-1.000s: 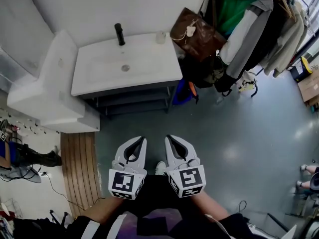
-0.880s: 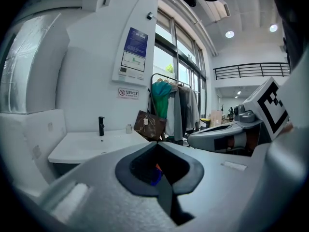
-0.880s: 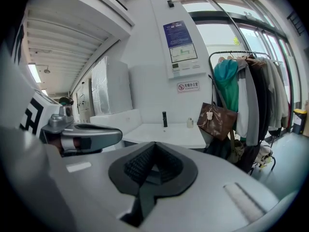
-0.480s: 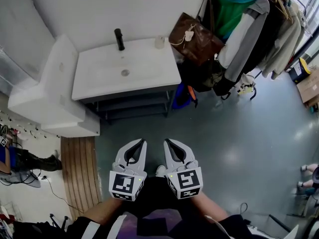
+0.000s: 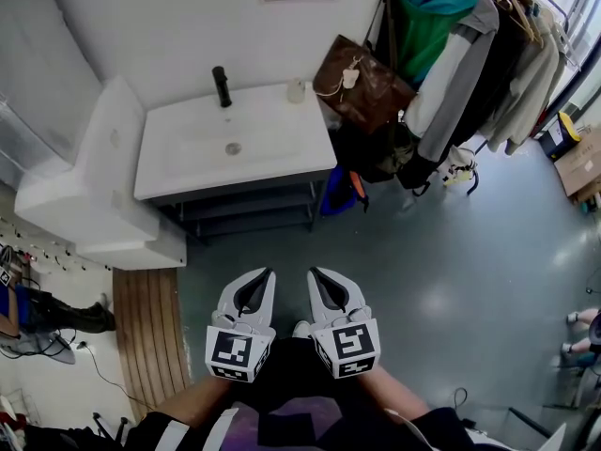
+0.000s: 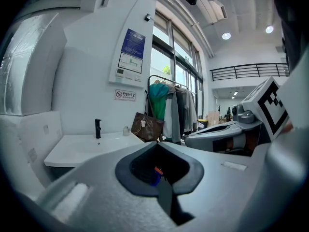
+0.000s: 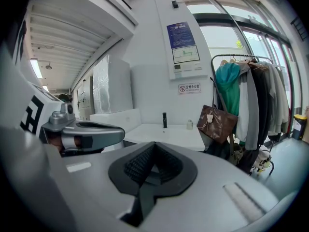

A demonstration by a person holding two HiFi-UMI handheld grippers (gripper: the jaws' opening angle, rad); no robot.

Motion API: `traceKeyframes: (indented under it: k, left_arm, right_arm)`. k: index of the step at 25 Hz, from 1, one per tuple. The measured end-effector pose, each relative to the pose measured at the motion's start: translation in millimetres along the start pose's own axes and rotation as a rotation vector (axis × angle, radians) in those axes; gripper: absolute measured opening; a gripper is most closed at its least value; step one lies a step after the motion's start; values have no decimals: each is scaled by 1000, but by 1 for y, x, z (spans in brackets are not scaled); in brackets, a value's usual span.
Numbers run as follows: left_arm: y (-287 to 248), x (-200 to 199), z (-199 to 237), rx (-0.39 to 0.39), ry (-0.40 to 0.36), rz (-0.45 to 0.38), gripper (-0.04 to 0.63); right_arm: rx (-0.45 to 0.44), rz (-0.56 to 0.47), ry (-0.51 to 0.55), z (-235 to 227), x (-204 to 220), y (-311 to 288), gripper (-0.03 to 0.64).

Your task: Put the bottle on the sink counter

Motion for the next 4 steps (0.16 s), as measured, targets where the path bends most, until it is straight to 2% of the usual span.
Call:
traceKeyframes:
  k: [4]
  left_arm:
    - [-1,-3,1,0,0,-5,0]
  right_arm:
    - [4,-4,6,0,-2,-1,0]
Point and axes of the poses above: the fingertips, and each gripper's own axes: y backward along the fingers, z to its left, x out of its underside, the point moved 2 cm from there along y, backward along the fingers, and after that the axes turned 2 degrees about -y, right-handed, at the moved point
